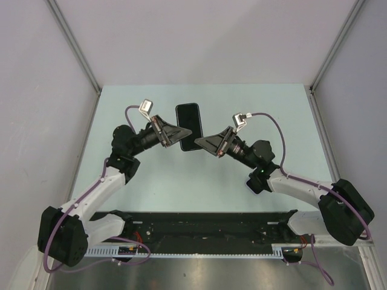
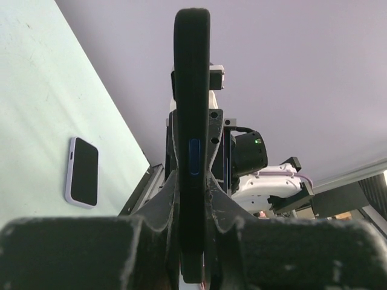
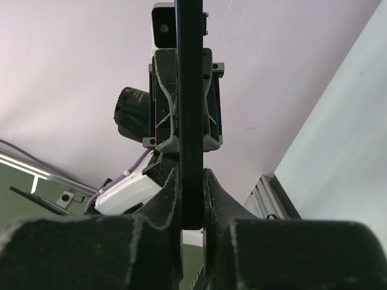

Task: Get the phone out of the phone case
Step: Pick up the phone at the center of the board.

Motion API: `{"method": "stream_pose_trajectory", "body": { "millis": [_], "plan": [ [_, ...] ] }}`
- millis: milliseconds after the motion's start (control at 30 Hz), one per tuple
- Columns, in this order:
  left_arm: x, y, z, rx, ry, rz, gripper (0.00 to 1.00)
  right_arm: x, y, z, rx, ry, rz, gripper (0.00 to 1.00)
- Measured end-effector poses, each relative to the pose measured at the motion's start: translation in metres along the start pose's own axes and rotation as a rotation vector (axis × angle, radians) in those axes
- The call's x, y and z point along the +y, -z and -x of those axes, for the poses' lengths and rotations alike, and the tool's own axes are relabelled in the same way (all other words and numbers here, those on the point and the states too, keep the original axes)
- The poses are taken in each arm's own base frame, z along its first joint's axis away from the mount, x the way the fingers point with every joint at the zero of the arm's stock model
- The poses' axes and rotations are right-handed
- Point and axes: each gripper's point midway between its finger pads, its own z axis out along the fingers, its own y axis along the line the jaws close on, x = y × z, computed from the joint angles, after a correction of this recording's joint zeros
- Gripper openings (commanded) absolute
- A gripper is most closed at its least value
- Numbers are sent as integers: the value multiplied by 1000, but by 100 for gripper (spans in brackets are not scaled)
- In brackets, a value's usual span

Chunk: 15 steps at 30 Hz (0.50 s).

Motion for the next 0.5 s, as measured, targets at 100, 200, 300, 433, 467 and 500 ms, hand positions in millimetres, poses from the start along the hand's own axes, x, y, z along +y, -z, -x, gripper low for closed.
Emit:
{"method": "stream_pose_trajectory", "body": {
  "millis": [100,200,300,433,467,500],
  "plan": [
    [-1,2,1,-3,-4,-3,68,1,-1,-1,3,-5,7,0],
    [-11,5,7,-20,-38,-38,85,-2,-2,-4,16,-17,-5,0],
    [-19,8,13,-39,-62,-66,75,-8,-2,-8,31,-32,-25,0],
    [-17,3,18,-37,-41,-98,53,-1,-2,-8,38,-44,9,0],
    [-15,1,20,-37,-29,-107,50,0,-3,-8,38,-47,17,0],
    [-11,-2,22,-37,-9,-117,48,0,-3,-9,40,-51,21,0]
  ]
}}
